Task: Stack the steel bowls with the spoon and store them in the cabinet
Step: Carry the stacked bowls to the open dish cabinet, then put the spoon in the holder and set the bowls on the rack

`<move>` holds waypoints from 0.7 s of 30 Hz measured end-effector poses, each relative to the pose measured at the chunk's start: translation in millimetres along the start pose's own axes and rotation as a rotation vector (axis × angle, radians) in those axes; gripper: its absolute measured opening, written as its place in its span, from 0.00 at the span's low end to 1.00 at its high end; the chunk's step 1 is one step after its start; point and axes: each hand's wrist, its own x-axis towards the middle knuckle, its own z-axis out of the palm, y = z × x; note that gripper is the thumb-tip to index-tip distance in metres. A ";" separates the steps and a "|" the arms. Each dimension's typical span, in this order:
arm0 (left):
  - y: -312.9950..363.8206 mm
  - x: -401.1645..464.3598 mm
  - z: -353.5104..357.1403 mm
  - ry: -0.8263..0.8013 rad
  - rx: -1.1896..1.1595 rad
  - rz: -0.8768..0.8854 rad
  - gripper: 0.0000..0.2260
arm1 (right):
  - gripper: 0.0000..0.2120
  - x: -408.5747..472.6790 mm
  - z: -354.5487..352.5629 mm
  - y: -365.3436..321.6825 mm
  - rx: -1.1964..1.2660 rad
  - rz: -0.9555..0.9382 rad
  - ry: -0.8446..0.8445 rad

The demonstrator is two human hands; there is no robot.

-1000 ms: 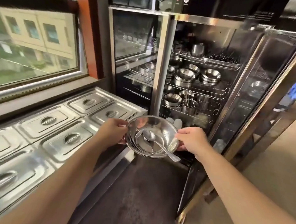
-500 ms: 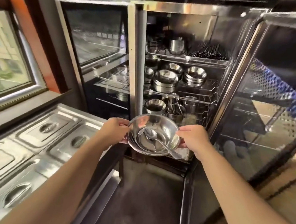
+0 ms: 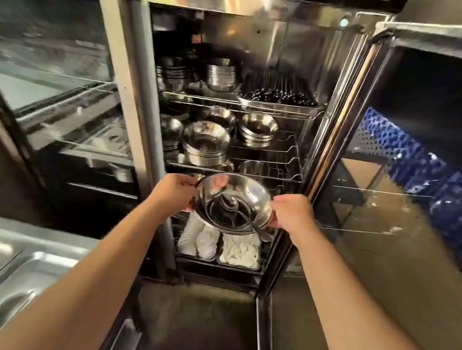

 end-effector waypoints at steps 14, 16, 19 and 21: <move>49.4 233.2 62.7 -0.376 0.014 0.132 0.14 | 0.21 186.8 13.9 -38.1 0.030 0.213 0.310; 55.9 251.4 73.1 -0.403 0.008 0.132 0.10 | 0.23 208.9 13.4 -37.8 0.015 0.230 0.319; 61.8 271.4 90.6 -0.393 0.001 0.109 0.03 | 0.20 234.6 11.6 -37.3 -0.033 0.233 0.333; 62.8 283.9 104.6 -0.395 -0.010 0.075 0.06 | 0.17 250.7 10.2 -35.8 -0.101 0.211 0.333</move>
